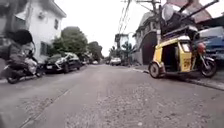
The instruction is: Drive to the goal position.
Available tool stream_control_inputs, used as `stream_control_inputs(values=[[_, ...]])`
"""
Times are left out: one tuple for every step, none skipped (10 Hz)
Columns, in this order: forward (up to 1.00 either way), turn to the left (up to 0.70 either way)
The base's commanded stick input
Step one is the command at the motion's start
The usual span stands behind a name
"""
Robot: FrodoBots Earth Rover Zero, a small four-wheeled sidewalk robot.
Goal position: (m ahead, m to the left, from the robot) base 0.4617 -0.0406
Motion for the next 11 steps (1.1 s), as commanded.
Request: stream_control_inputs(values=[[1.0,0.0],[1.0,0.0],[1.0,0.0],[1.0,0.0],[1.0,0.0],[1.0,0.0],[1.0,0.0],[1.0,0.0],[1.0,0.0],[1.0,0.0],[1.0,0.0]])
